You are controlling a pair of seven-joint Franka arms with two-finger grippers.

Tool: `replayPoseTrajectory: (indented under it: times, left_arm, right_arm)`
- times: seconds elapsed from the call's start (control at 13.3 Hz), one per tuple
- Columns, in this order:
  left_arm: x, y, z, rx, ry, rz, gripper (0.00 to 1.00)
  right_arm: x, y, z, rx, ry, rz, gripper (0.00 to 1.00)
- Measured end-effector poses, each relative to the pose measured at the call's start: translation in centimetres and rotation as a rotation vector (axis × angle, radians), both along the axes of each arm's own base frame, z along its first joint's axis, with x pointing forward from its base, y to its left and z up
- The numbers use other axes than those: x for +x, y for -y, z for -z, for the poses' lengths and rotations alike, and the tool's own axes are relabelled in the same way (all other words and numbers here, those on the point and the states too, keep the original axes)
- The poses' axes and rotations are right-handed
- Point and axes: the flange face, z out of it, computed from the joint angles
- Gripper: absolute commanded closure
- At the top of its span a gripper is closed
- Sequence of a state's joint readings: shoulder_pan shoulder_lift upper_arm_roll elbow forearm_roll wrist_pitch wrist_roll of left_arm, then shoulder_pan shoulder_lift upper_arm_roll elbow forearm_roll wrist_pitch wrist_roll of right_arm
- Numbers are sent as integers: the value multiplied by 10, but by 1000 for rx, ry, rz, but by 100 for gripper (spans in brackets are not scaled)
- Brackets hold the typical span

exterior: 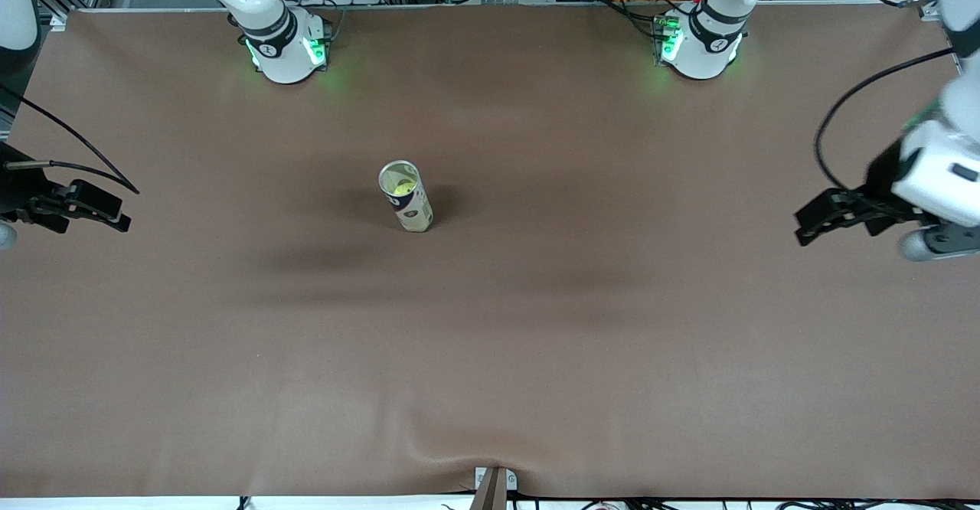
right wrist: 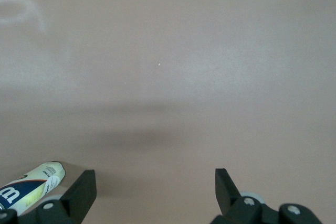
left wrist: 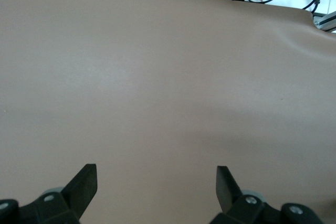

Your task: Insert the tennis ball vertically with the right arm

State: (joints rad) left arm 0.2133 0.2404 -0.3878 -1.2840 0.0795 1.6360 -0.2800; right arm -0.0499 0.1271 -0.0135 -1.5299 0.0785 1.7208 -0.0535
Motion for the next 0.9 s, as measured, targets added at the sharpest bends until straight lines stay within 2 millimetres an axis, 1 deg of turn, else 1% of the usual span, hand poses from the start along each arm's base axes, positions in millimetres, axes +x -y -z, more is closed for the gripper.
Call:
replayPoseTrajectory:
  times: [0.08,0.15,0.23,0.38,0.53,0.68,0.9]
  left_arm:
    - [-4,-18,-4,3,-12,24,0]
    - [-10,-31,-9,16,-29,45,0]
    - [-16,-37,-13,29,-46,69,0]
    - [-29,-36,-21,48,-73,124,0]
    - [-43,-33,-22,56,-98,145,0]
    - [-63,-33,-21,47,-121,151,0]
    - [-98,-32,-24,47,-134,160,0]
  right_arm:
    - [0,0,0,1,0,0,0]
    - [0,0,0,2,0,0,0]
    - [0,0,0,3,0,0,0]
    - [0,-1,0,6,0,0,0]
    - [0,-1,0,7,0,0,0]
    - [0,-1,0,8,-1,0,0]
    - [0,-1,1,9,-2,0,0]
